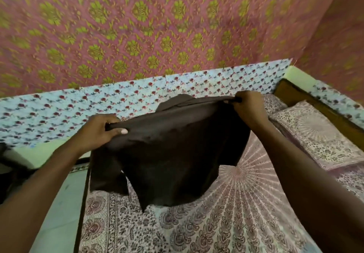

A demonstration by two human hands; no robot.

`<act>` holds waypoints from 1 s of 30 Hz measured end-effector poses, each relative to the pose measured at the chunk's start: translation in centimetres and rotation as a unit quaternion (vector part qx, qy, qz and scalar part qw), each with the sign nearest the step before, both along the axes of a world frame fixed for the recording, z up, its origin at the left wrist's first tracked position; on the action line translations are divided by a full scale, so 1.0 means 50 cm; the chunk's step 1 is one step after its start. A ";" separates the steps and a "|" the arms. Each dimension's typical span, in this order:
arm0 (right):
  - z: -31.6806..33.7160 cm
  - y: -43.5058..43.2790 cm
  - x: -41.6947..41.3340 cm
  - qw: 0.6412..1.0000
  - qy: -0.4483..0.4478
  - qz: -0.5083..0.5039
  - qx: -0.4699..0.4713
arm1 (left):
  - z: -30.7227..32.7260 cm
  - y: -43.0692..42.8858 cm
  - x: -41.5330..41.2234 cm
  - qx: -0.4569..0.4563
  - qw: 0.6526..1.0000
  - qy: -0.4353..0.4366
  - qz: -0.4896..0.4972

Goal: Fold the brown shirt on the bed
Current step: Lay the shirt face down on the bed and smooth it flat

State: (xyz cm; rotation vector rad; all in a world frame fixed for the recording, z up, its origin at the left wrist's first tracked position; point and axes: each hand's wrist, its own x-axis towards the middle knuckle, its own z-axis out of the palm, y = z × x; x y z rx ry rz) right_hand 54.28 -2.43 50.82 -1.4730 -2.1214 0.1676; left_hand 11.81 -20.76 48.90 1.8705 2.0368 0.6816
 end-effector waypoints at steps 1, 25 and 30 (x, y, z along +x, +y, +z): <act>0.000 0.003 0.018 0.998 -0.065 0.013 0.017 | 0.008 0.005 0.013 0.002 0.999 0.038 0.024; 0.060 0.154 0.431 0.991 -0.119 0.005 0.061 | 0.128 0.025 0.413 0.196 0.945 -0.079 0.248; 0.048 0.084 0.465 0.996 -0.058 0.072 0.018 | 0.089 -0.049 0.444 0.089 0.970 -0.085 0.207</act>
